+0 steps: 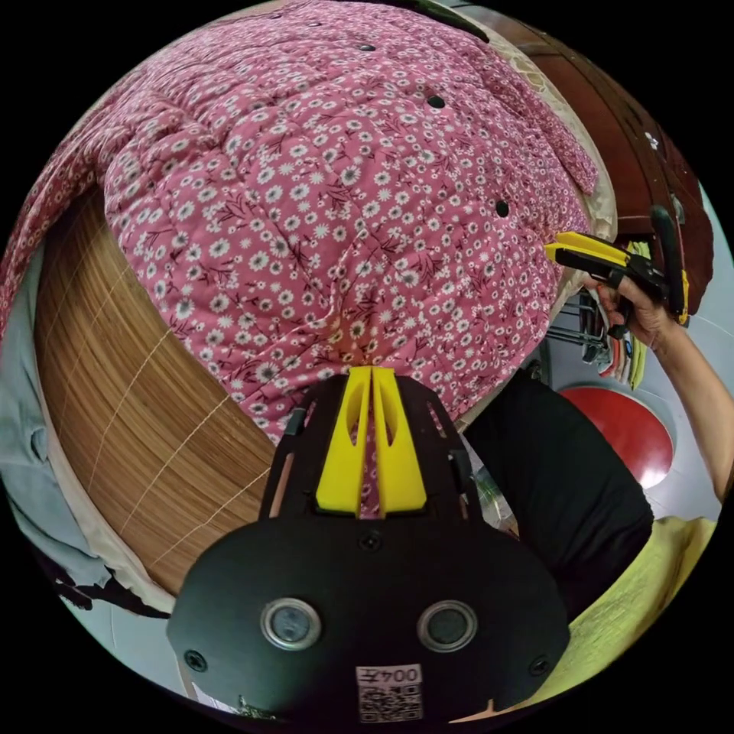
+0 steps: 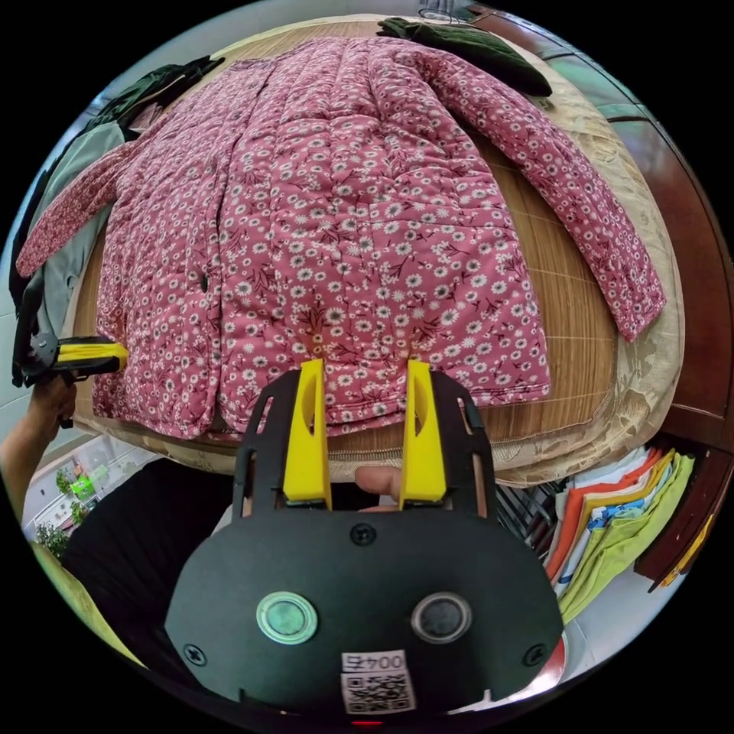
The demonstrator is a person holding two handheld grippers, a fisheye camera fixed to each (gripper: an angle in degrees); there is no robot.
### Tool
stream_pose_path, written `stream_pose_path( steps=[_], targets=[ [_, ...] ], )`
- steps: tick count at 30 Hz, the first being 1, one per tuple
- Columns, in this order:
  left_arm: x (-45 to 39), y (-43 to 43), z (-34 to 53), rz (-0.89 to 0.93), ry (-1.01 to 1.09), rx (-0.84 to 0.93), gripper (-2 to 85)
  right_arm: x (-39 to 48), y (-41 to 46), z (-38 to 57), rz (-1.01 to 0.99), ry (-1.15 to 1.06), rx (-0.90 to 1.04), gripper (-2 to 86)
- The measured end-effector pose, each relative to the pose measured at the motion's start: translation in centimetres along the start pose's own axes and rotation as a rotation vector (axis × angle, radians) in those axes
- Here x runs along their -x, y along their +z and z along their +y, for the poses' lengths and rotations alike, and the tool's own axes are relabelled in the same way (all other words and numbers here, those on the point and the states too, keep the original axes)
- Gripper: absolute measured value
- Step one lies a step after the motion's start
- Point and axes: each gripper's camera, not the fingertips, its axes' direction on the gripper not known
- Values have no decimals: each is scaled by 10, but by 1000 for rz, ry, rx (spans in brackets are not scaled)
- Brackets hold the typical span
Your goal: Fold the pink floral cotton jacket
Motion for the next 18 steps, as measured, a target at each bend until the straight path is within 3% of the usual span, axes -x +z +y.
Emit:
stream_pose_path(
  steps=[4, 8, 11, 15, 18],
  targets=[
    [-12, -16, -11, 48, -36, 11, 1, -22, 1, 6, -47, -27, 30, 153],
    [-50, -73, -37, 75, -17, -219, 1, -58, -23, 25, -37, -75, -64, 154],
    [-82, -91, -95, 64, 25, -271, 1, -101, -30, 34, -42, -16, -112, 126],
    [-135, -100, -194, -36, 112, -324, 1, -147, 4, 22, -153, -30, 42, 66],
    [-168, -97, -257, -119, 144, -327, 2, -175, 14, 21, -277, -45, 19, 53]
  ],
)
